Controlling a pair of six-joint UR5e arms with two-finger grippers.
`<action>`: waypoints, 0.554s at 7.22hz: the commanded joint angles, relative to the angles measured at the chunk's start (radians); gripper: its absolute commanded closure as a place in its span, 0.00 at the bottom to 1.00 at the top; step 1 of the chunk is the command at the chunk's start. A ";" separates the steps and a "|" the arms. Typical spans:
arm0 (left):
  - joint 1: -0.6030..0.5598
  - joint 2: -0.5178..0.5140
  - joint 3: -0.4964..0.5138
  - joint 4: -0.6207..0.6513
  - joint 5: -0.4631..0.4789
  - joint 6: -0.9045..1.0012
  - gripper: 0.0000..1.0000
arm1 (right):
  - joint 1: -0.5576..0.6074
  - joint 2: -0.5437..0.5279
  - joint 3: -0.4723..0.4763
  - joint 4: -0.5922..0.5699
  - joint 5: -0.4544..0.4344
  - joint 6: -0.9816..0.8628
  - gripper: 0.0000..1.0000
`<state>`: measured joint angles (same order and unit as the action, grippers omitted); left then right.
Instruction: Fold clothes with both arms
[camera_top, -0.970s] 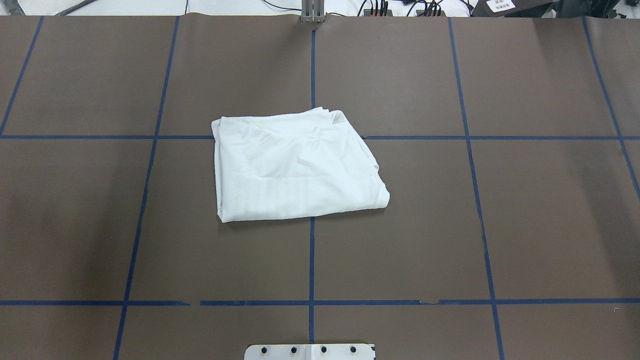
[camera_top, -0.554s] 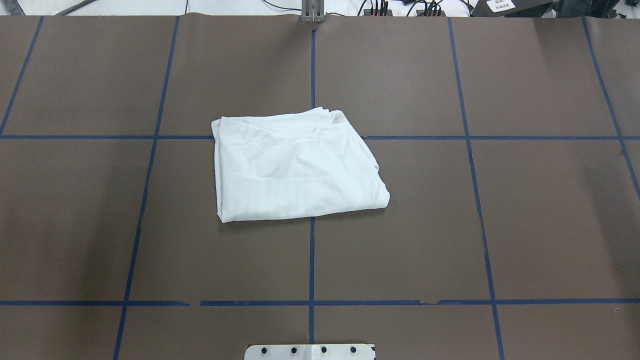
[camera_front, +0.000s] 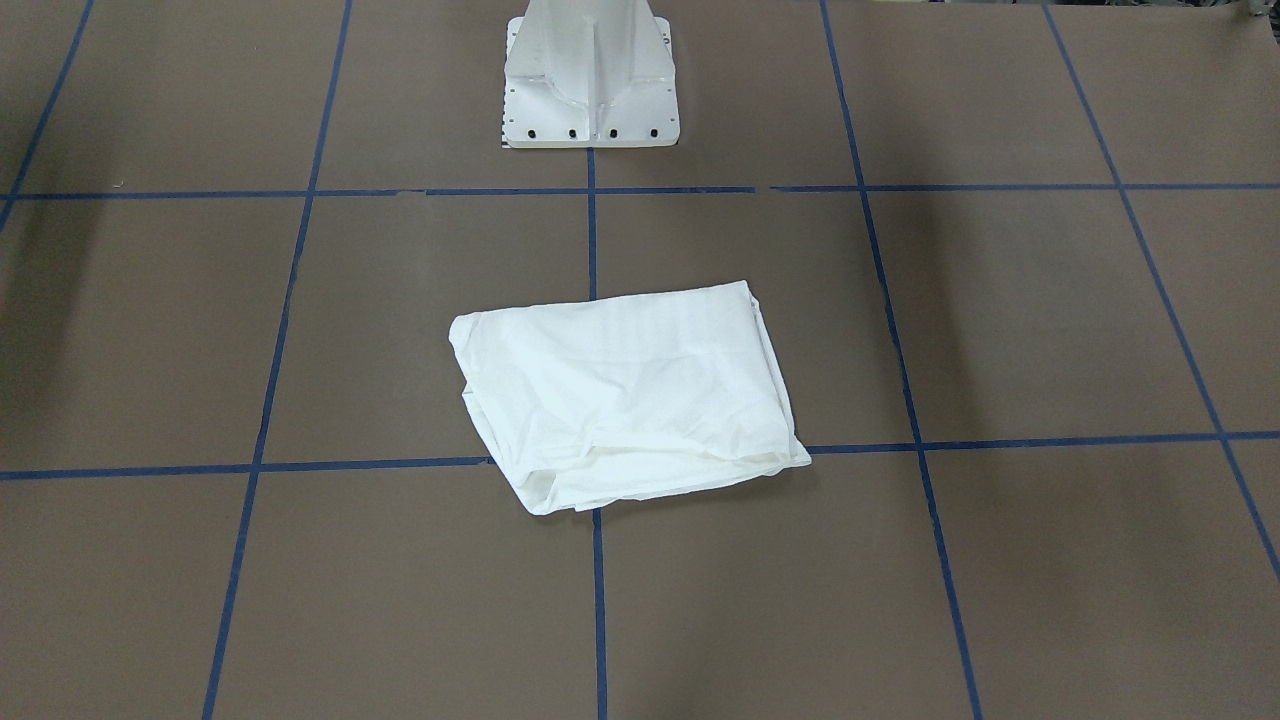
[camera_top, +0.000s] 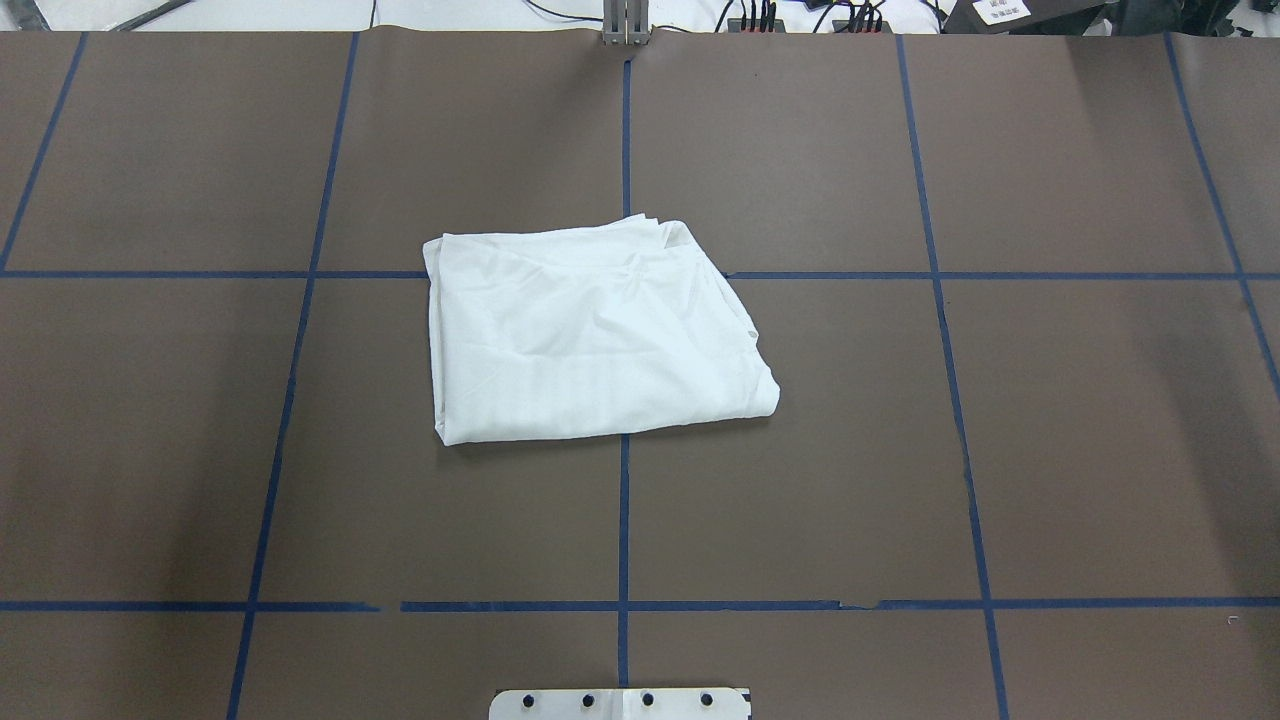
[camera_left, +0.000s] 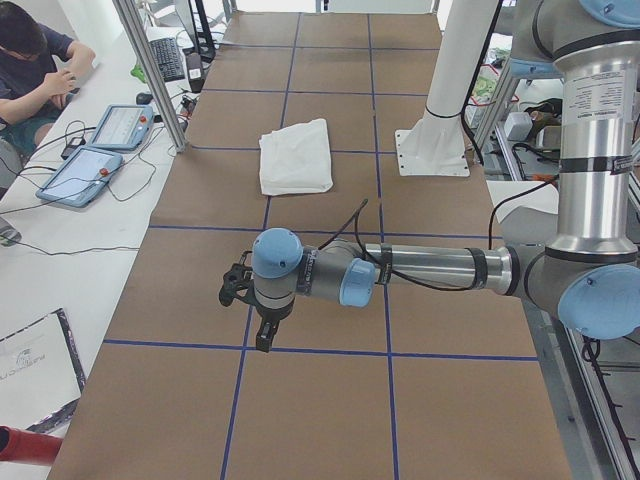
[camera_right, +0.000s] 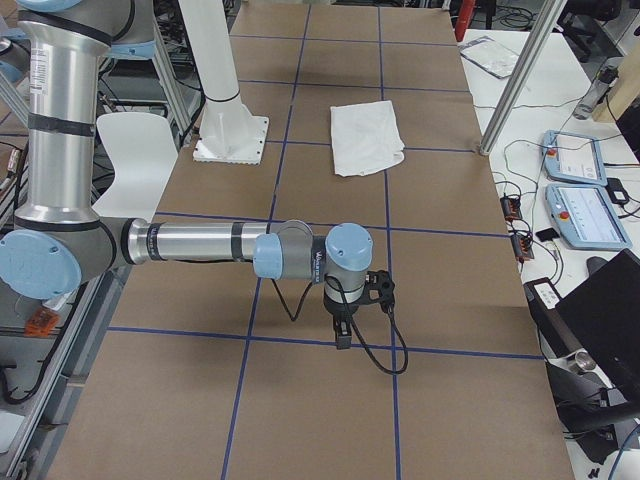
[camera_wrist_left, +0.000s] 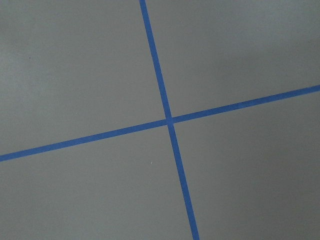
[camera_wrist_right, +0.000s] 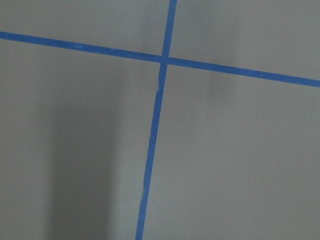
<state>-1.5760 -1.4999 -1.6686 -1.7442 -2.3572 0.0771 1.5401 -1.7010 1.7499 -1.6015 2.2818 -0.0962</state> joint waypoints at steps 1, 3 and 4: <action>0.002 0.001 -0.003 0.006 0.031 -0.005 0.00 | 0.000 0.000 0.003 0.000 -0.001 0.003 0.00; 0.001 0.003 -0.002 0.006 0.035 -0.005 0.00 | 0.000 0.000 0.002 0.000 -0.002 0.003 0.00; 0.001 0.012 -0.008 0.003 0.035 0.001 0.00 | 0.000 0.000 0.002 0.000 -0.002 0.003 0.00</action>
<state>-1.5751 -1.4956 -1.6730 -1.7391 -2.3241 0.0734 1.5401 -1.7012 1.7526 -1.6015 2.2801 -0.0936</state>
